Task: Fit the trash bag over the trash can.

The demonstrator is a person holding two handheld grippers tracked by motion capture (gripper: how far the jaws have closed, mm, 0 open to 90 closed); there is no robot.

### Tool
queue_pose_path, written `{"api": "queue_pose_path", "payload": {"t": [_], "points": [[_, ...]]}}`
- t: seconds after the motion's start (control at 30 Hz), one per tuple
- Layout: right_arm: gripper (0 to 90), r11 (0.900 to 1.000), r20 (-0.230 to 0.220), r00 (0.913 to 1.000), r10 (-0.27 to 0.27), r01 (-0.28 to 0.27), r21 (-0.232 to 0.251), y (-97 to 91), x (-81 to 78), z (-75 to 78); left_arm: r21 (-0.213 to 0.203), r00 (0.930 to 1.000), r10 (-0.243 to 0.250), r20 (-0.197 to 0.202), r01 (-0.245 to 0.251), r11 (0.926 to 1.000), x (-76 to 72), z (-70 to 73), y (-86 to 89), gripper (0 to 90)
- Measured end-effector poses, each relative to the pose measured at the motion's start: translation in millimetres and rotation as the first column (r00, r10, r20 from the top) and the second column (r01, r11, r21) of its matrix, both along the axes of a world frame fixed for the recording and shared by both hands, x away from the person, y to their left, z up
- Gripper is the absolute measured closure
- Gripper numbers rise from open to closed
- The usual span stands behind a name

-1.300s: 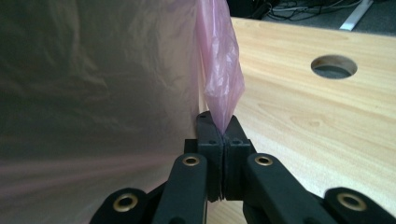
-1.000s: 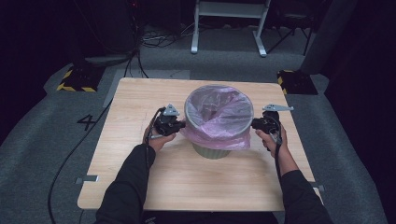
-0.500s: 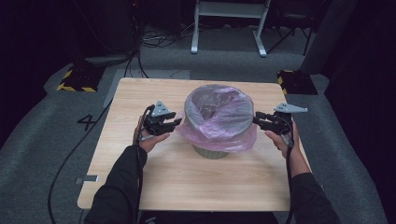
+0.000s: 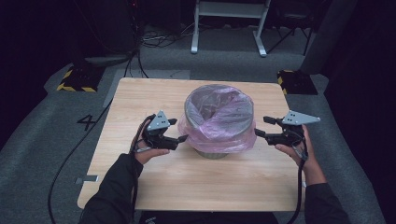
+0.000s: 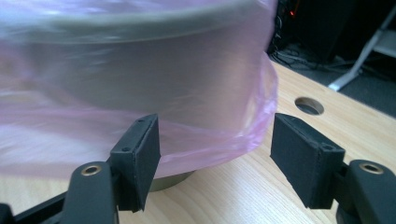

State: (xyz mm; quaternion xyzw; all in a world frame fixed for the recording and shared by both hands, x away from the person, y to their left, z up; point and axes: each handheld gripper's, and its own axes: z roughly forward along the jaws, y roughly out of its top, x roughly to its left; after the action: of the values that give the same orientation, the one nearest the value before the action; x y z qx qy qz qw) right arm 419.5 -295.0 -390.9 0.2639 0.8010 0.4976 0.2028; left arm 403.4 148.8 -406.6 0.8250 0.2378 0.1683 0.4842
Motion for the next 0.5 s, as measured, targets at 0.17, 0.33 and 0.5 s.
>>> {"api": "queue_pose_path", "payload": {"t": [0.17, 0.33, 0.5], "points": [[24.8, 0.9981, 0.016, 0.9981, 0.06, -0.059, -0.016, 5.6, -19.3, 0.0, 0.014, 0.9987, -0.049, 0.016, 0.049, 0.9987, -15.3, -0.7, -3.2, 21.0], [21.3, 0.9892, 0.042, 0.9903, 0.132, -0.129, -0.069, 20.5, -34.0, -3.6, 0.037, 0.9962, -0.087, 0.003, 0.087, 0.9955, -23.0, -8.9, -12.9, 19.6], [34.6, 0.9849, 0.059, 0.9882, 0.141, -0.134, -0.109, 32.5, -36.1, -8.0, 0.057, 0.9965, -0.083, -0.007, 0.083, 0.9949, -19.2, -13.7, -22.0, 28.9]]}}
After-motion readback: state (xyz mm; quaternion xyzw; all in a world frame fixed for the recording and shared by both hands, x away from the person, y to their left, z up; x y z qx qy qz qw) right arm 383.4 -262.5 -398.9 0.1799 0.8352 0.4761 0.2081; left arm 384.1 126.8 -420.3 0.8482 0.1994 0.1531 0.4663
